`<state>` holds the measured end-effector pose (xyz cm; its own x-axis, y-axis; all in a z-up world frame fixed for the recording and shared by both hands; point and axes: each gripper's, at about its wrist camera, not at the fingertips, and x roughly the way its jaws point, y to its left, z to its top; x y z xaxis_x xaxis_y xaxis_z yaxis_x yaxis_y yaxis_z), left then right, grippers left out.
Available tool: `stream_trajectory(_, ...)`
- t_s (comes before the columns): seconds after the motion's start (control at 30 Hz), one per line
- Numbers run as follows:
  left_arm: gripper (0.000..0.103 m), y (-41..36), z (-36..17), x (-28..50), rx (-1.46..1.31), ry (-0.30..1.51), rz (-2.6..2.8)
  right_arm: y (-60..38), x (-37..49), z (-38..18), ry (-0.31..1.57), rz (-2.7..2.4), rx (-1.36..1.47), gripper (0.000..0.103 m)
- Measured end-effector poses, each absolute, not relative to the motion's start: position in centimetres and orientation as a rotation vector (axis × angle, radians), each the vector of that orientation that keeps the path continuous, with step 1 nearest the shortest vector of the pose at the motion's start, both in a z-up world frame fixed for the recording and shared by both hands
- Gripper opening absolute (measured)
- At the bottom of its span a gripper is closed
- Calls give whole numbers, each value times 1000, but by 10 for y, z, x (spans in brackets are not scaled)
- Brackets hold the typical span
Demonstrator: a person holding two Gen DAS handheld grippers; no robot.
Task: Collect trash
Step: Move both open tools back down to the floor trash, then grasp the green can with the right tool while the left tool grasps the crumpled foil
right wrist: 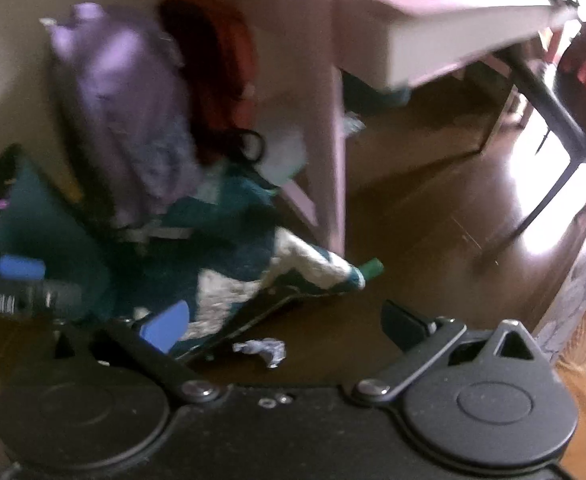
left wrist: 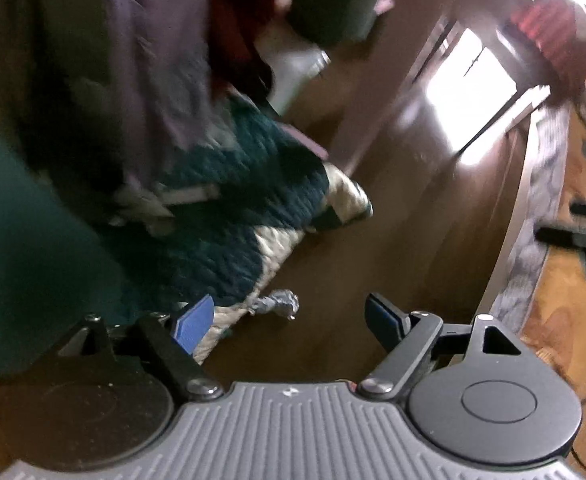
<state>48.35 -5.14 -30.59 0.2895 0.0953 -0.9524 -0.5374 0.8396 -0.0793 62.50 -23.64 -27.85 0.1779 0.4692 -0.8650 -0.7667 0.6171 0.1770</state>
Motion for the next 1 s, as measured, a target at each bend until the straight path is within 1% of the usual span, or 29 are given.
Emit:
stream_trajectory(0.1,83,-67,-366,497,-360,1247,407,-233,649,-331,1097,825,-293,103)
stream_trajectory(0.37,83,-86,-519,520,-298,1341,379,-227,712,-483,1148,627,-178,103)
stream_trajectory(0.63,83,-94,-666,544,-238,1390,379,-210,804,-638,1240,452,-60,101)
stream_trajectory(0.7,83,-98,-699,548,-218,1407,374,-208,825,-671,1273,406,-6,97)
stream_trajectory(0.87,83,-113,-769,549,-117,1443,353,-204,860,-741,1340,340,92,97)
stream_trajectory(1.0,83,-117,-805,553,-45,1436,360,-192,872,-790,1413,320,119,95)
